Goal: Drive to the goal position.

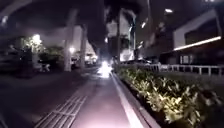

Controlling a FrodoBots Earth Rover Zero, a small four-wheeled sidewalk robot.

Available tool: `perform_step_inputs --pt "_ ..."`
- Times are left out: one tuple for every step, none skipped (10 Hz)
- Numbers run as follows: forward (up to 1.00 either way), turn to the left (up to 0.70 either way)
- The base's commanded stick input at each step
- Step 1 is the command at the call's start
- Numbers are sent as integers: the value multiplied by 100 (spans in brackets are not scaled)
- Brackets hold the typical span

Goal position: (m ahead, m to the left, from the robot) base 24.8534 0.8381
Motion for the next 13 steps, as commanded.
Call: perform_step_inputs --pt "45 0" --pt "45 0" --pt "45 0" --pt "45 0" --pt "45 0" --pt "45 0" --pt "45 0" --pt "45 0" --pt "45 0" --pt "45 0" --pt "45 0" --pt "45 0" --pt "45 0"
